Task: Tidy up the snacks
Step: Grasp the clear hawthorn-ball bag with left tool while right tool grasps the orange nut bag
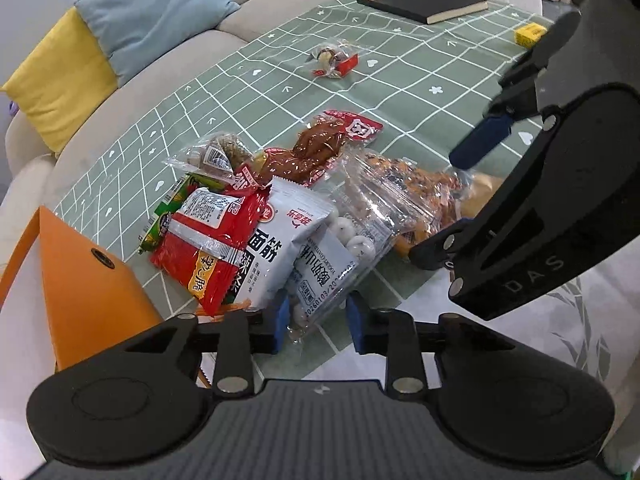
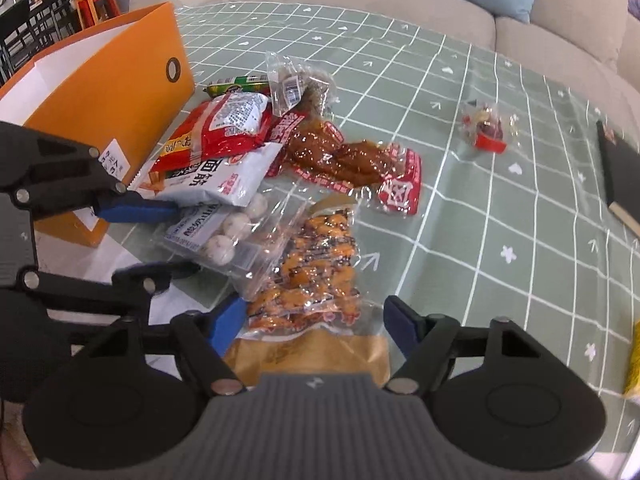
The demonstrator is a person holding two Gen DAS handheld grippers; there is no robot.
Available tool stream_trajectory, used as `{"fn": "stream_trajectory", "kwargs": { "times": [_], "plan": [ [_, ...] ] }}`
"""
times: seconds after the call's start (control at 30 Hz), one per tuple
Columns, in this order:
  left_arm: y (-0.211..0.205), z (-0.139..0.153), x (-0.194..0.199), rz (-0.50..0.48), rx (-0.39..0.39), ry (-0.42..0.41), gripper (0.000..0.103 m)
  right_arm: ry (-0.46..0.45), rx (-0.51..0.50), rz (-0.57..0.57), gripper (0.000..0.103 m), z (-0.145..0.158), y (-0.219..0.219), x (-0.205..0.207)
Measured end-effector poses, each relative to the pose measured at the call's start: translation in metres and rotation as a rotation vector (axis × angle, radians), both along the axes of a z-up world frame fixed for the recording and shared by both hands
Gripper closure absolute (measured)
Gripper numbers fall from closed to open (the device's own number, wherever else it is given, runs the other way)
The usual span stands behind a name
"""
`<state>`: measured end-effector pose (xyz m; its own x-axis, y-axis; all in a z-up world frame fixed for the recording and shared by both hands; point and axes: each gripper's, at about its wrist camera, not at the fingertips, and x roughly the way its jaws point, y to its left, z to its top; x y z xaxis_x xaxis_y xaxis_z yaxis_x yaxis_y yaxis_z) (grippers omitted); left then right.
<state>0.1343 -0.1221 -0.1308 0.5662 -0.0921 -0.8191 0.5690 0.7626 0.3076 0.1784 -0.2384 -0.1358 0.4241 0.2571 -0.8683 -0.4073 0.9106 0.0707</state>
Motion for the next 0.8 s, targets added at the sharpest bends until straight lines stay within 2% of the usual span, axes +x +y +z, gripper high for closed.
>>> {"fn": "stream_trajectory", "kwargs": {
  "times": [0.1, 0.27, 0.33, 0.5, 0.6, 0.67, 0.77, 0.8],
  "plan": [
    [0.0, 0.003, -0.006, 0.001, 0.002, -0.014, 0.085, 0.034, 0.016, -0.022, 0.032, 0.0, -0.003, 0.0],
    [0.001, 0.009, -0.02, -0.007, -0.018, -0.004, 0.095, 0.065, 0.003, -0.055, 0.032, 0.003, -0.008, -0.006],
    [0.002, 0.009, -0.027, -0.008, -0.018, 0.006, 0.103, 0.076, -0.007, -0.068, 0.032, 0.004, -0.01, -0.01],
    [0.01, 0.01, -0.038, 0.04, -0.082, 0.076, 0.103, 0.103, -0.009, -0.09, 0.032, 0.006, -0.018, -0.024],
    [0.014, 0.012, -0.045, 0.033, -0.149, 0.117, 0.103, 0.122, 0.012, -0.086, 0.032, 0.007, -0.019, -0.032],
    [0.015, 0.013, -0.049, 0.044, -0.158, 0.127, 0.103, 0.123, 0.033, -0.07, 0.032, 0.009, -0.019, -0.038],
    [0.015, 0.014, -0.053, 0.056, -0.128, 0.119, 0.092, 0.122, 0.064, -0.036, 0.033, 0.013, -0.019, -0.046],
    [0.017, 0.016, -0.055, 0.06, -0.128, 0.11, 0.086, 0.13, 0.073, -0.031, 0.033, 0.013, -0.019, -0.047]
  ]
}}
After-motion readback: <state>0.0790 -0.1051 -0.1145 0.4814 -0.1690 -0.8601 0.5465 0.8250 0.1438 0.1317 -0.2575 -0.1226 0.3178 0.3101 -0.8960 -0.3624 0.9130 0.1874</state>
